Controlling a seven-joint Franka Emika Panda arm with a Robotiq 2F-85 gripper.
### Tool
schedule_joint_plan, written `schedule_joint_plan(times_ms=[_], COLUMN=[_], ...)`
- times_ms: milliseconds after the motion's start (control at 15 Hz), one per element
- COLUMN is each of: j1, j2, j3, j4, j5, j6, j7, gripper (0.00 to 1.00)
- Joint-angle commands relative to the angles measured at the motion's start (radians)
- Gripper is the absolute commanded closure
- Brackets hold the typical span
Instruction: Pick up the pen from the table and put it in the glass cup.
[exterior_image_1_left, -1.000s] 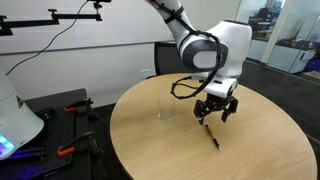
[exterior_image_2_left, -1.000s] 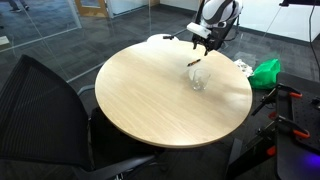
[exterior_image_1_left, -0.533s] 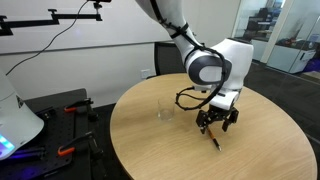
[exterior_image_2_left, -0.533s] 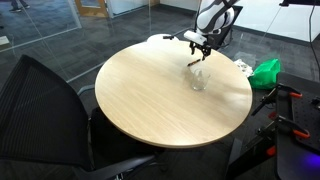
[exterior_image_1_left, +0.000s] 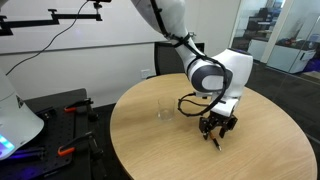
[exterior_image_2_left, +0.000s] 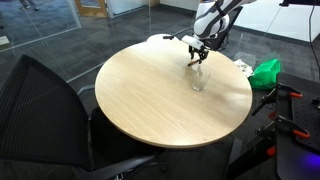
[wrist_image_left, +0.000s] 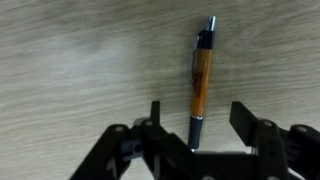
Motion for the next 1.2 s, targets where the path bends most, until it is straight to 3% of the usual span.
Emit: schedule_joint_plan(times_ms=[0,267,400,733,1133], j1=[0.005,0.004,0.005,0.004,0.013], j2=[0.029,0.033,0.015,-0.122,-0.363], j3=[-0.01,-0.008,-0.005,0.029,0.038], j4=[0.061,0.073,0.058,-0.049,-0.174], j5=[0.006,0.006,0.007,0.008,-0.019], j6=[-0.048,-0.048,-0.048,-0.084,-0.224], j7=[0.031,0.028,0.022,-0.052,-0.188], gripper=[0.58,0.88,0.99,0.96,0.96])
